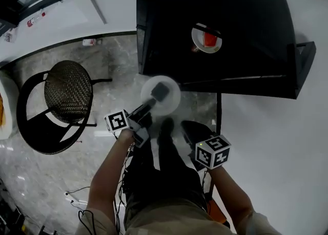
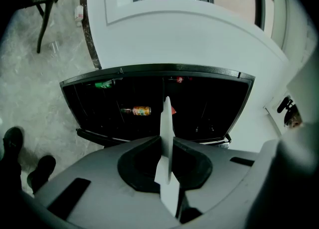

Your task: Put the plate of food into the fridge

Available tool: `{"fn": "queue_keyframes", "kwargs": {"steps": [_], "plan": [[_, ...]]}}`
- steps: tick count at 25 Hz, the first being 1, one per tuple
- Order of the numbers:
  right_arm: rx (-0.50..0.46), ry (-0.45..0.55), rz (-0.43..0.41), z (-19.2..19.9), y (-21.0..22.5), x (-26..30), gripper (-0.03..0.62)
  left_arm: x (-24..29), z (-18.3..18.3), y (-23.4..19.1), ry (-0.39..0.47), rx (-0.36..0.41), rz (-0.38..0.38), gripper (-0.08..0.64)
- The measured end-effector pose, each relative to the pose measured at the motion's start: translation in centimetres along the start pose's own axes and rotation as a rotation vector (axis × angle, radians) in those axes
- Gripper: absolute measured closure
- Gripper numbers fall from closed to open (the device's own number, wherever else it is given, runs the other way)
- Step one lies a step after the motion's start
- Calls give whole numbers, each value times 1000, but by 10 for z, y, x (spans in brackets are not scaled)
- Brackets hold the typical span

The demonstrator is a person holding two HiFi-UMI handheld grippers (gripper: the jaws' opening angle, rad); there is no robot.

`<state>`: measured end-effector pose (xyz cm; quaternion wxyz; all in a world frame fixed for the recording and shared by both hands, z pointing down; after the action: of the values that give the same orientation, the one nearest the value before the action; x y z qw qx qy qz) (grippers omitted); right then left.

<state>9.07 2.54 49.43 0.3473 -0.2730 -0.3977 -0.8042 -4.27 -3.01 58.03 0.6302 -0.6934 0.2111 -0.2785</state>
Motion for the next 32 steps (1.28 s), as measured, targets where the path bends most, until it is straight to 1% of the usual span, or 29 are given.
{"fn": "queue_keyframes", "kwargs": {"steps": [7, 9, 11, 14, 18, 21, 25, 28, 32], "plan": [[-7, -24, 3, 18, 10, 18, 565, 3, 3, -30, -12, 19, -17, 538], [-14, -29, 0, 23, 14, 26, 565, 6, 4, -40, -4, 3, -19, 538], [-11, -31, -4, 29, 20, 35, 565, 9, 6, -52, 10, -28, -22, 538], [5, -33, -13, 34, 27, 46, 565, 15, 7, -65, 18, -46, -21, 538], [-33, -43, -21, 35, 39, 54, 565, 23, 9, -82, 9, -20, -28, 538], [-36, -40, -29, 34, 47, 60, 565, 32, 8, -92, 8, -7, -37, 538], [-21, -41, -32, 40, 57, 68, 565, 40, 6, -104, 21, -34, -30, 538], [-16, -55, -38, 49, 63, 73, 565, 43, 4, -115, 28, -14, -33, 538], [-17, -76, -36, 58, 71, 76, 565, 43, 4, -126, 41, -24, -47, 538]]}}
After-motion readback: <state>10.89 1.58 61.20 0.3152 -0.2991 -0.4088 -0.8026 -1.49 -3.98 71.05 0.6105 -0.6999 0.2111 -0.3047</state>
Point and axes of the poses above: the fingertips, and each gripper's own axes: x forward along the fingers, y to its right, z out of its underside, the point moved 2 cm from there along -x, backward along the fingers, and after that the axes turned 3 degrees about -z, right-handed, at the moved point
